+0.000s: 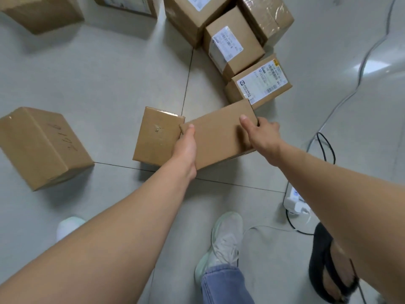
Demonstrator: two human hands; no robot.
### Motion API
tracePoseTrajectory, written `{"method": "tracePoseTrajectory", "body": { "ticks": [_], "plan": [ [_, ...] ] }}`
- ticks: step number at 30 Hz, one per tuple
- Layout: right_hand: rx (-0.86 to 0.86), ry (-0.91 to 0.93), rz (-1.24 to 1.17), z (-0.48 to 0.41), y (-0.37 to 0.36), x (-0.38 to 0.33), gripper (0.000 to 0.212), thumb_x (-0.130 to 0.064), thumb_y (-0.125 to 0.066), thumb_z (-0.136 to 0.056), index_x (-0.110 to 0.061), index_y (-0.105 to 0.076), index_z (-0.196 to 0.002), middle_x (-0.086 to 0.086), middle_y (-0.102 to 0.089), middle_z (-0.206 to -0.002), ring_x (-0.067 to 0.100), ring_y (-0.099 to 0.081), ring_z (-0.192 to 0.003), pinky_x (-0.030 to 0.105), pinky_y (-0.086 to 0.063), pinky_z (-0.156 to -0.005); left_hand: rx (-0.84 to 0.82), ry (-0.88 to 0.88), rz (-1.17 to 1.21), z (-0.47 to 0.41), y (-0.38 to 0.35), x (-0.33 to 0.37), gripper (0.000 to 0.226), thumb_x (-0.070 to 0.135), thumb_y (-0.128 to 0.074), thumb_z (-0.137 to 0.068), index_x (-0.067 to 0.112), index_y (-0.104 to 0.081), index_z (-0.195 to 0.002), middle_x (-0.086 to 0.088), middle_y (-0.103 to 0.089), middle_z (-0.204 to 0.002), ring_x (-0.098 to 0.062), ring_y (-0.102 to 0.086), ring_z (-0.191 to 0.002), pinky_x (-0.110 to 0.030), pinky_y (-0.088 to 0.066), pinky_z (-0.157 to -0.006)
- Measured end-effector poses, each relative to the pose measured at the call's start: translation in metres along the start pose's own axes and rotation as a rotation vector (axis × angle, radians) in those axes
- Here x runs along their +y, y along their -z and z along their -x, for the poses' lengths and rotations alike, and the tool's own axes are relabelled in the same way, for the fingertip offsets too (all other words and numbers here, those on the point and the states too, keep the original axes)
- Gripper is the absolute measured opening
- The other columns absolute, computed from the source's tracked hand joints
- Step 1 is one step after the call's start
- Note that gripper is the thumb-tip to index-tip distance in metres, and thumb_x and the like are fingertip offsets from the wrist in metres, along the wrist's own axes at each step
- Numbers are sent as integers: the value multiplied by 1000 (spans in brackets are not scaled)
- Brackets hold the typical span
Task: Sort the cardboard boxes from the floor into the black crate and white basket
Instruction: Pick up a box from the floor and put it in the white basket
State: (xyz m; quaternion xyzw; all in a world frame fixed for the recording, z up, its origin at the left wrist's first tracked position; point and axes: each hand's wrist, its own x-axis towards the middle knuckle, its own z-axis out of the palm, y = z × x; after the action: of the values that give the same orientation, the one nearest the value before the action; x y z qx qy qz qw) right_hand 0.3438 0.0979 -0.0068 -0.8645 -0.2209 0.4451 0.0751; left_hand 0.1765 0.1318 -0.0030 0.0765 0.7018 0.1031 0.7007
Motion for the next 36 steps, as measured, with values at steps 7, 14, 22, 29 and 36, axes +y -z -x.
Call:
{"method": "tracePoseTrajectory", "body": {
  "ticks": [7,14,22,29,36],
  "plan": [
    [132,32,-382,85,76,-80,48,-57,-50,-89,-11,-51,-104,-3,-52,-94,14,-50,-80,21,-38,-58,27,-225,-95,119,8,102,38,56,-49,-88,21,-63,-89,-4,-69,-102,-24,-67,-91,-45,-55,-86],
    [99,121,-608,212,150,-202,52,-62,-46,-88,-13,-51,-102,-4,-54,-93,13,-52,-84,30,-40,-74,36,-458,-20,283,47,211,33,50,-52,-90,19,-62,-83,7,-68,-76,-6,-66,-59,-16,-47,-46],
    [128,272,-642,396,228,-326,54,-65,-45,-86,-14,-51,-105,3,-57,-108,19,-57,-97,36,-48,-82,-10,-592,146,483,128,281,30,45,-49,-94,19,-63,-87,9,-65,-71,-5,-62,-50,-17,-47,-43],
    [121,389,-771,527,236,-394,59,-66,-39,-88,-13,-56,-110,-4,-60,-99,11,-58,-88,28,-45,-65,-76,-700,225,608,212,308,36,52,-45,-94,20,-62,-90,5,-67,-71,-7,-64,-44,-26,-49,-38],
    [-33,329,-886,599,214,-436,60,-74,-37,-84,-21,-58,-104,-7,-61,-87,9,-56,-73,24,-39,-47,-26,-719,138,667,287,320,42,60,-48,-87,21,-64,-93,5,-66,-63,-14,-65,-50,-29,-51,-44]
  ]
}}
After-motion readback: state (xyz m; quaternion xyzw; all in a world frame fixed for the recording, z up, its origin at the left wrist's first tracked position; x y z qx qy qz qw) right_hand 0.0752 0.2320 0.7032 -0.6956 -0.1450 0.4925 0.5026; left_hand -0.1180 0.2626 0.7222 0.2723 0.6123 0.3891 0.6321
